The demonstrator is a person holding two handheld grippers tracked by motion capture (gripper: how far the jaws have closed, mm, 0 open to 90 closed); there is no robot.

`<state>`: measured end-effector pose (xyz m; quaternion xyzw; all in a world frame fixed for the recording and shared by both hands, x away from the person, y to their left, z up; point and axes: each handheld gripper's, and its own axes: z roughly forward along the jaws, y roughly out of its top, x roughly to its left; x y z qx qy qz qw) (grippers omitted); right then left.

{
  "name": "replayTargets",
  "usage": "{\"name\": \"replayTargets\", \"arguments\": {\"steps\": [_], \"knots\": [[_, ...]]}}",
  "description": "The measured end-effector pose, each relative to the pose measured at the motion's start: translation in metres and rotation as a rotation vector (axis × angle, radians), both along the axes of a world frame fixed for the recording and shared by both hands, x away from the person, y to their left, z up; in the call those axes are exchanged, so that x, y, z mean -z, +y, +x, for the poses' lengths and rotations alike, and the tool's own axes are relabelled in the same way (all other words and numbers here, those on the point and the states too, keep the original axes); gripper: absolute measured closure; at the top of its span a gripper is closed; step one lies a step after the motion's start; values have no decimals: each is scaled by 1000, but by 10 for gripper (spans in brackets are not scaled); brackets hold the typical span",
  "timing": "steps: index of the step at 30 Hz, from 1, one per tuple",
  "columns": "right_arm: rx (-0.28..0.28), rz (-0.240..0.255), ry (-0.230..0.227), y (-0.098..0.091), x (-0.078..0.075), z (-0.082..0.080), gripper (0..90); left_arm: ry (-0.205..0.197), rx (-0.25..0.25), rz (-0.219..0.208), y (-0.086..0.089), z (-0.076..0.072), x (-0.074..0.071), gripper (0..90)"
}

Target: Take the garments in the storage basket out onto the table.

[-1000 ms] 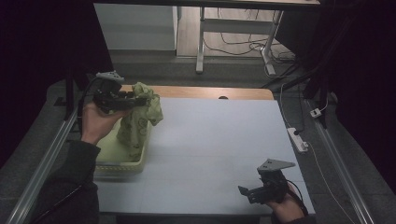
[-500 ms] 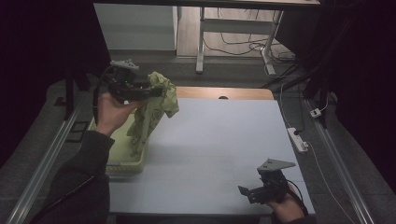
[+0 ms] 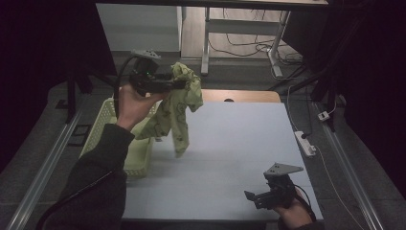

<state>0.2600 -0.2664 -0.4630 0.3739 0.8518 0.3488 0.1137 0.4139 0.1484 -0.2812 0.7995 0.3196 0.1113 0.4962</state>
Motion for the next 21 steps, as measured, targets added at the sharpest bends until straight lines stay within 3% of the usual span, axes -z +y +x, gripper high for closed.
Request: {"name": "replayTargets", "arguments": {"steps": [2, 11, 21], "knots": [[-2, 0, -3, 0, 0, 0, 3, -1, 15, -14, -7, 1, -3, 562], [-3, 4, -1, 0, 0, 0, 3, -31, 68, 1, -42, 3, -12, 560], [-2, 12, -3, -1, 0, 0, 3, -42, 119, -5, -73, 5, -11, 556]]}}
